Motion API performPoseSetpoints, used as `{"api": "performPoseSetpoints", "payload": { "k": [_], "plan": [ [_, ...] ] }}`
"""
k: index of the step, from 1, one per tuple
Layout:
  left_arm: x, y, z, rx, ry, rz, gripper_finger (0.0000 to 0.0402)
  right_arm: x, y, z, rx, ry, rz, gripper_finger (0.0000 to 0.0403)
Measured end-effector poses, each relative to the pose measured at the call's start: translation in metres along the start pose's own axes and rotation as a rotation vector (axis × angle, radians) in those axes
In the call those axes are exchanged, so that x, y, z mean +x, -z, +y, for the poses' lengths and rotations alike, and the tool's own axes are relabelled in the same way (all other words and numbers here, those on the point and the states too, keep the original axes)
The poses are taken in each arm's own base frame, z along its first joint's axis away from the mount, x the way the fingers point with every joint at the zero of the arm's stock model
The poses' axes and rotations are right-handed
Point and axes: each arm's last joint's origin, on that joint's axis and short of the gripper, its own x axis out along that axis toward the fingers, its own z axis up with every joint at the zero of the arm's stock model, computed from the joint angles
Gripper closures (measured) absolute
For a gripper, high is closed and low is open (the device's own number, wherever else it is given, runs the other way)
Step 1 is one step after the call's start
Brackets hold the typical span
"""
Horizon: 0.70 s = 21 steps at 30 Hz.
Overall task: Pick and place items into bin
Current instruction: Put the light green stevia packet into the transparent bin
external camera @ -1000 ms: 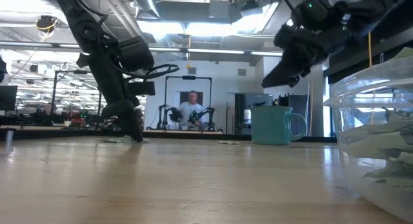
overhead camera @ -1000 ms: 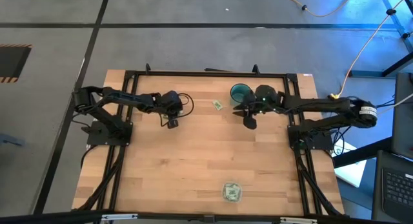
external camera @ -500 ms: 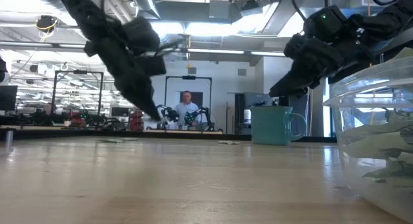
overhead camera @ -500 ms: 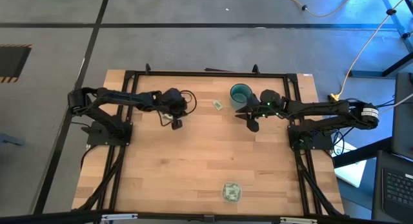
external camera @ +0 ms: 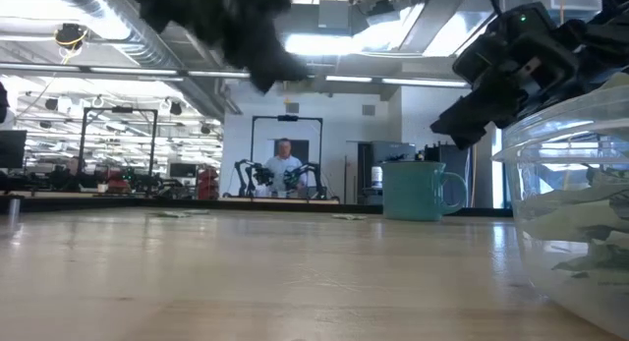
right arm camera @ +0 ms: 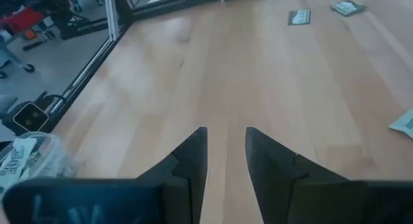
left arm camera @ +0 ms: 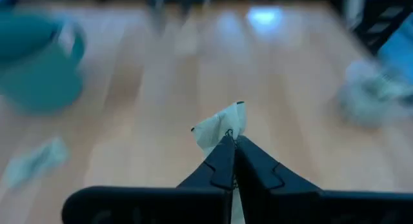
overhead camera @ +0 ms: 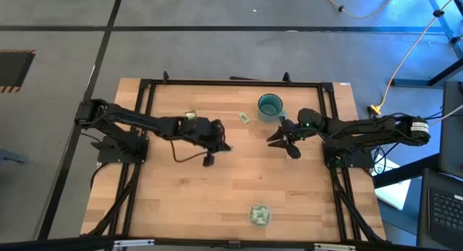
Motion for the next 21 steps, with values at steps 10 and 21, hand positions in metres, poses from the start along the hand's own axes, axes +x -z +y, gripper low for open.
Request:
{"api": "performPoseSetpoints", "payload": {
  "k": [10,21],
  "plan": [
    [0.042,-0.044,-0.069,0.036,0.045,-0.065,0.0398,0.001,0.002,0.001,-0.02,-0.003,0.017,0.0294],
    [0.12,-0.065,-0.14,0.064,0.171,-0.003,0.0398,0.0,0.011,0.001,0.017,0.003,0.102,0.0294]
  ]
}}
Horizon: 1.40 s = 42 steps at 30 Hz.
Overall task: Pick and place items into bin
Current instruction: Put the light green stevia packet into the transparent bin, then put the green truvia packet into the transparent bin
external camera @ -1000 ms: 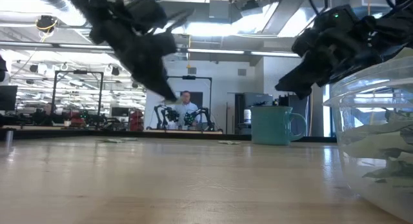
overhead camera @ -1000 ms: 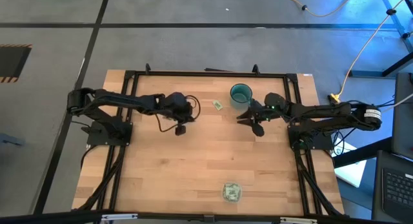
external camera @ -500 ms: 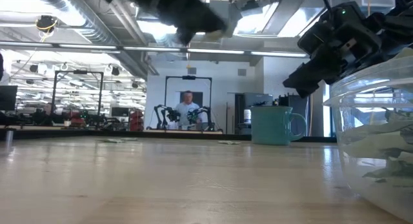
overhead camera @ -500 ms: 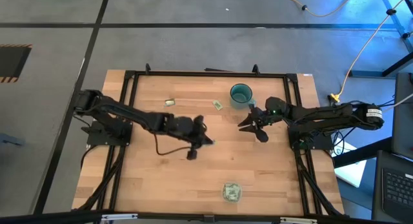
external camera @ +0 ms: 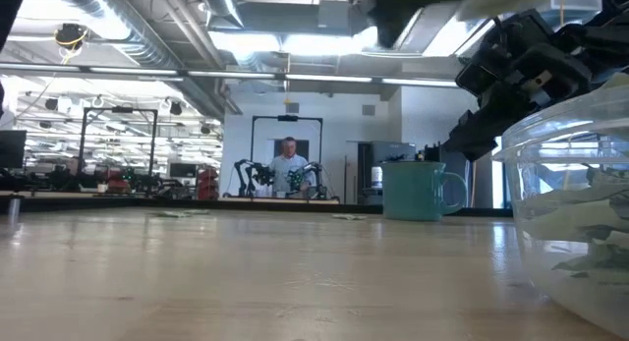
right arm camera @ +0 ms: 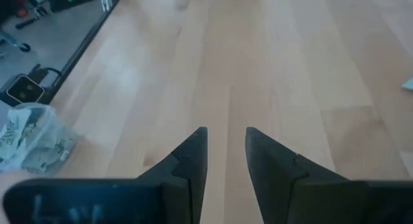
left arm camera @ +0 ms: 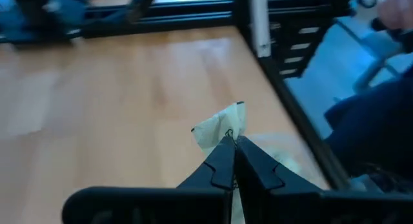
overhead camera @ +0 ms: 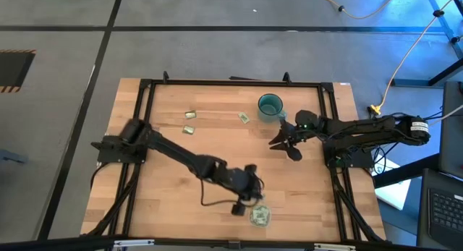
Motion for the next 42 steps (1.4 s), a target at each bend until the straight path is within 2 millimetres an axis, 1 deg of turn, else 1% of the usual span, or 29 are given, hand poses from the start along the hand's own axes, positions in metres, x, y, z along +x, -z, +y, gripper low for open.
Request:
{"api": "performPoseSetpoints", "payload": {
  "k": [4,8,12,15,20,23,34,37,40,42],
  "plan": [
    [0.025,-0.005,-0.02,0.01,0.048,-0.015,0.0398,0.0,0.004,0.0,0.0,0.003,0.038,0.0294],
    [0.047,-0.001,-0.035,0.024,0.073,-0.008,0.0398,0.0,0.006,0.0,0.004,0.001,0.055,0.0294],
    [0.06,0.008,-0.043,0.033,0.056,0.008,0.0398,0.0,0.006,0.0,0.006,0.001,0.06,0.0294],
    [0.066,0.017,-0.047,0.034,0.045,0.042,0.0398,0.0,0.006,0.0,0.007,0.001,0.06,0.0294],
    [0.064,0.03,-0.05,-0.005,-0.005,0.15,0.0397,0.0,0.006,0.0,0.007,-0.001,0.061,0.0294],
    [0.064,0.031,-0.05,-0.016,-0.006,0.168,0.0389,0.0,0.006,0.0,0.007,-0.001,0.06,0.0294],
    [0.063,0.03,-0.049,-0.018,-0.007,0.173,0.0318,0.0,0.006,0.0,0.009,-0.001,0.06,0.0294],
    [0.05,0.02,-0.048,-0.016,-0.01,0.185,0.0307,0.0,0.006,0.0,0.009,-0.001,0.06,0.0294],
    [0.028,0.003,-0.048,-0.013,-0.04,0.189,0.0305,0.0,0.006,0.0,0.01,-0.001,0.06,0.0294],
    [0.013,-0.002,-0.046,-0.003,-0.092,0.225,0.0306,0.0,0.006,0.0,0.01,-0.001,0.061,0.0294]
  ]
}}
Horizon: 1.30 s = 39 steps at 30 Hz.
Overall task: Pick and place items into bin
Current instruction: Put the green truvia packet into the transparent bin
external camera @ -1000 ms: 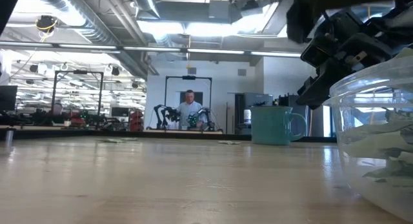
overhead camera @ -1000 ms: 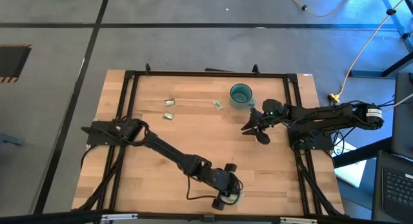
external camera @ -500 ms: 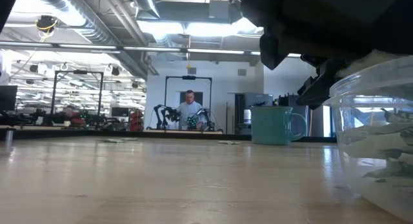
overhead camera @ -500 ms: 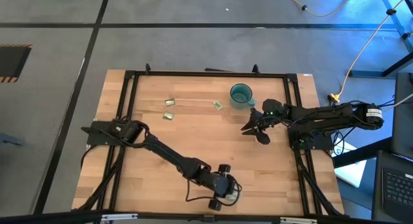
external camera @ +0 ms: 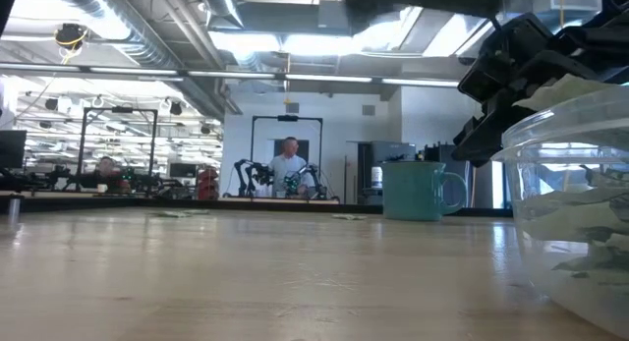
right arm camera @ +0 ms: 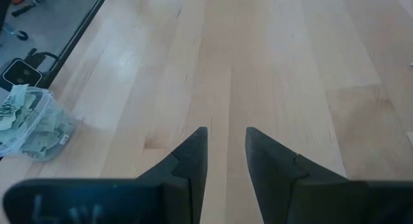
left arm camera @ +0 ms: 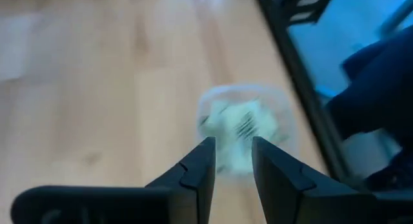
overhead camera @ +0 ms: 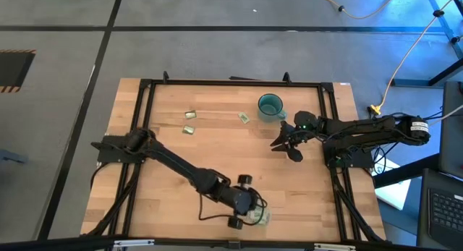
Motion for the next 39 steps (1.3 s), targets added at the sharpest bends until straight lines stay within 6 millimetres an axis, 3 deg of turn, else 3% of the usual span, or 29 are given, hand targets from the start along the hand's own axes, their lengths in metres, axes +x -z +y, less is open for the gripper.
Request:
{"api": "performPoseSetpoints", "payload": {
  "k": [7,13,22,30,39],
  "plan": [
    [-0.059,-0.001,0.029,-0.029,-0.249,0.15,0.0316,0.0,0.0,0.0,0.007,-0.001,0.004,0.0294],
    [-0.09,0.015,0.073,-0.079,-0.314,0.208,0.0319,0.0,0.001,0.0,0.027,-0.003,0.008,0.0294],
    [-0.124,0.08,0.132,-0.199,-0.348,0.227,0.032,0.001,0.001,0.002,0.024,-0.011,0.014,0.0294],
    [-0.149,0.145,0.18,-0.426,-0.484,0.27,0.032,0.001,0.0,0.002,0.021,-0.009,0.007,0.0294],
    [-0.151,0.192,0.21,-0.41,-0.437,0.421,0.028,0.001,-0.002,0.003,0.012,-0.01,-0.016,0.0294]
  ]
}}
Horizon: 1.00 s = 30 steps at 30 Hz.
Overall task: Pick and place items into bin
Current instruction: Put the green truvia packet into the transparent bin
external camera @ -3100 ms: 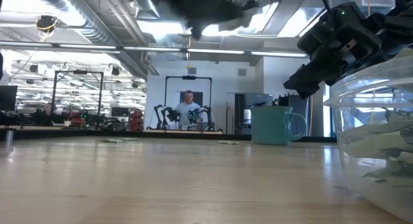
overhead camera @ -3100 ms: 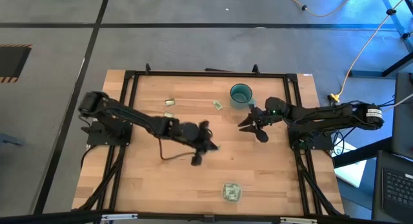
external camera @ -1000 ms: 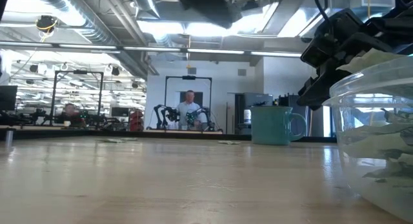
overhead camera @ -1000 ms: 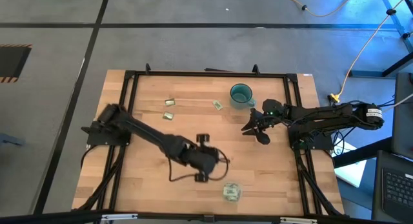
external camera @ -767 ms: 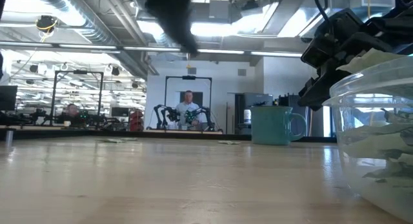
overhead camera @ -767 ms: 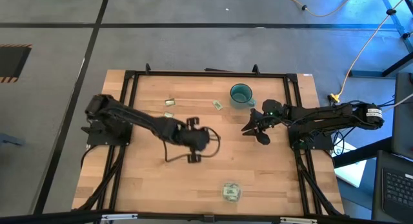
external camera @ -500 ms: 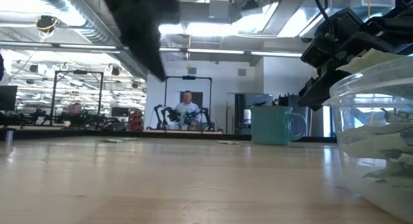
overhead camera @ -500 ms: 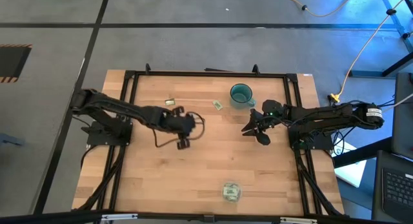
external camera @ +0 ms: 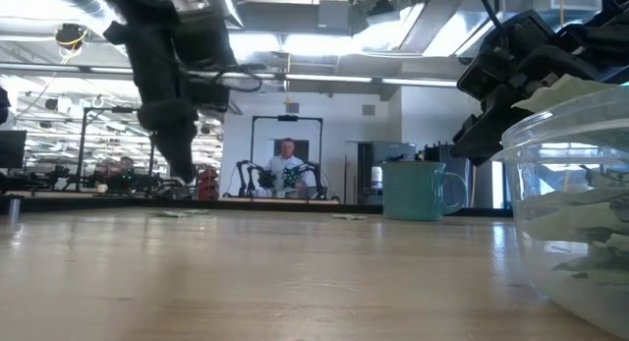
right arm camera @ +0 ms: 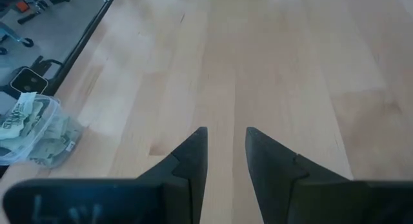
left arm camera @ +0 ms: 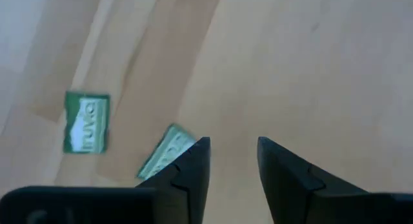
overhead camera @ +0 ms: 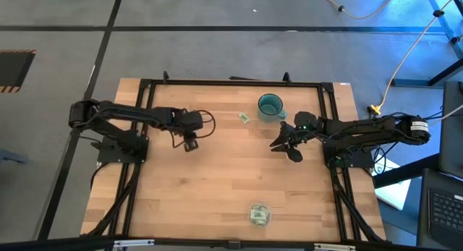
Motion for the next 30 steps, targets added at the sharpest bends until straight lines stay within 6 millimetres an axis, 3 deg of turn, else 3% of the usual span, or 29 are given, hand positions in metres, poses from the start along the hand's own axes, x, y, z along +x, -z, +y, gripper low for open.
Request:
{"api": "performPoseSetpoints", "payload": {
  "k": [5,15,30],
  "plan": [
    [0.004,0.001,0.018,0.041,-0.042,0.019,0.0262,0.0,0.0,0.0,0.025,0.011,-0.003,0.0294],
    [0.008,-0.001,0.043,0.116,0.009,0.017,0.0287,0.0,-0.001,-0.004,0.025,0.139,-0.017,0.0294],
    [0.058,0.004,0.041,0.189,0.081,0.206,0.0276,0.0,-0.001,-0.004,0.025,0.139,-0.017,0.0294]
  ]
}}
